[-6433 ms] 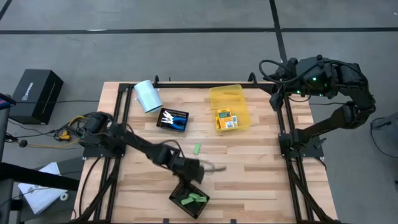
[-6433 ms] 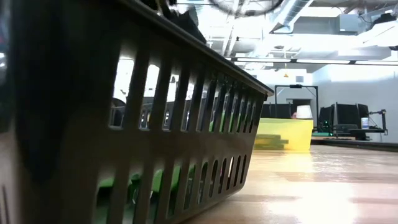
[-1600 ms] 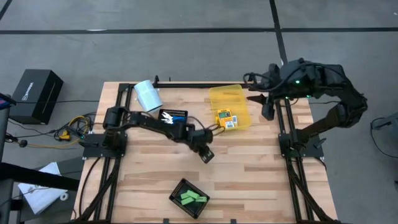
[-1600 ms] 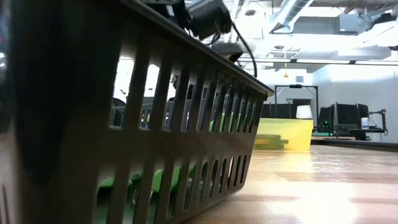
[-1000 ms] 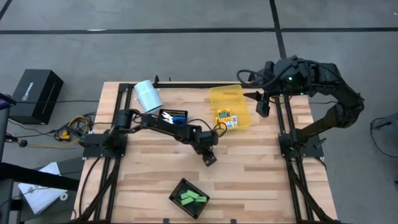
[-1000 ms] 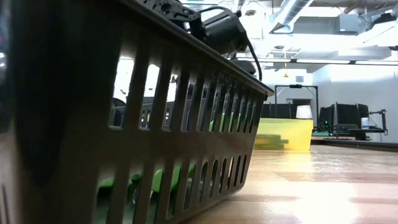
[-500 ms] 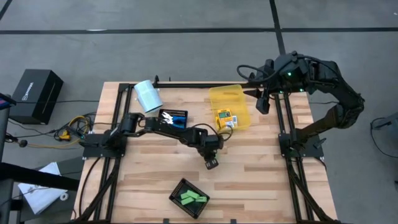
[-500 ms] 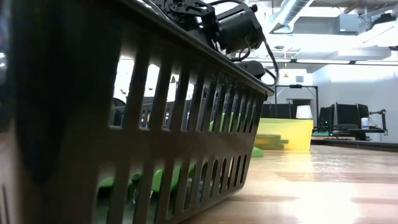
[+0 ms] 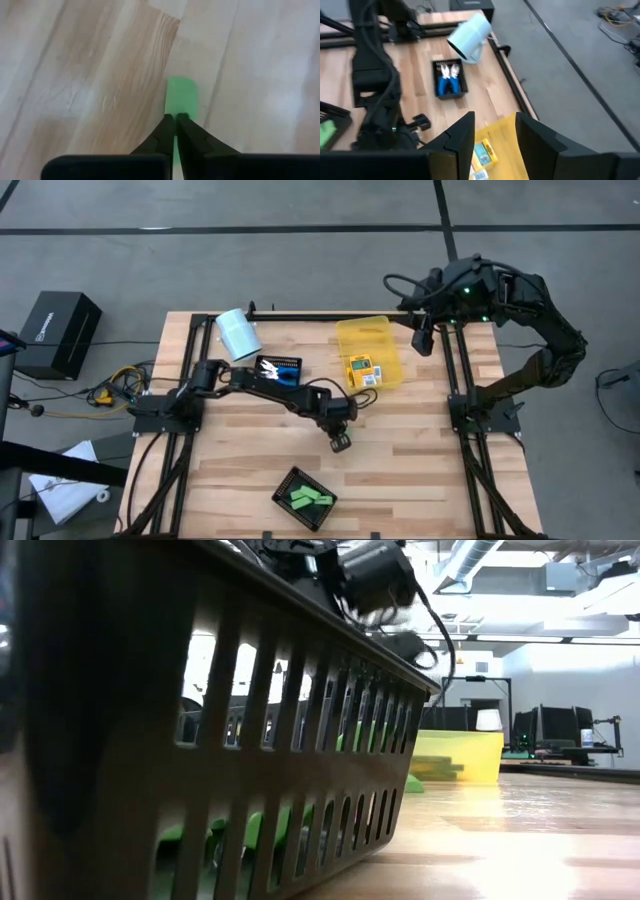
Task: Pick & Place School Supplies
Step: Put the green eraser into the bottom black bin
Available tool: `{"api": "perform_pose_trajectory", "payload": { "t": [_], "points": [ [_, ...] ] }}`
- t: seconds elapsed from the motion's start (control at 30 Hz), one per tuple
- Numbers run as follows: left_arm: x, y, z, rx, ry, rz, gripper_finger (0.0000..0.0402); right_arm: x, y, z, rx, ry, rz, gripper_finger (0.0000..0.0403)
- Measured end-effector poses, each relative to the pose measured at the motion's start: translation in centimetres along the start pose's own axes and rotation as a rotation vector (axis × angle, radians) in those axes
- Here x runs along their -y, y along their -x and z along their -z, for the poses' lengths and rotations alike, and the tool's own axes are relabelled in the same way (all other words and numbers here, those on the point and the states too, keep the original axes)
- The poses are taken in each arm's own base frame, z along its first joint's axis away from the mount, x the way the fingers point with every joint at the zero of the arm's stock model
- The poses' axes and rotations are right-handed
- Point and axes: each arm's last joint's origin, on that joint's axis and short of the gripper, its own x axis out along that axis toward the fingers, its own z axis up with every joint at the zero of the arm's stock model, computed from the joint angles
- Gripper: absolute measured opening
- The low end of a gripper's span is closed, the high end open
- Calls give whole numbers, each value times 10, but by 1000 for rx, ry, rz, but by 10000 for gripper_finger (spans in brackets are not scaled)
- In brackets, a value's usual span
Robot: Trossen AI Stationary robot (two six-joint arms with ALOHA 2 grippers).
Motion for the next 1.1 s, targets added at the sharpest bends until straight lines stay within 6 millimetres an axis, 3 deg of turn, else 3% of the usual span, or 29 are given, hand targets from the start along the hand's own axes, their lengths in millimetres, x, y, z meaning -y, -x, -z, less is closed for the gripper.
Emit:
{"api": "perform_pose_trajectory", "payload": {
  "t": [0.43,0.63,0.77,0.93,1.1],
  "points": [
    [38,118,-17,293,34,90,2,-20,-1,-4,29,31,-272,124],
    [46,168,5,352,95,76,1,-38,-7,-5,-1,58,-337,121],
    [44,191,25,362,135,65,1,-58,-28,-3,-128,74,-378,122],
    [40,222,46,397,177,127,19,-94,-83,6,-394,245,-380,122],
    [38,267,68,512,171,164,67,-122,-142,15,-523,321,-437,128]
  ]
}}
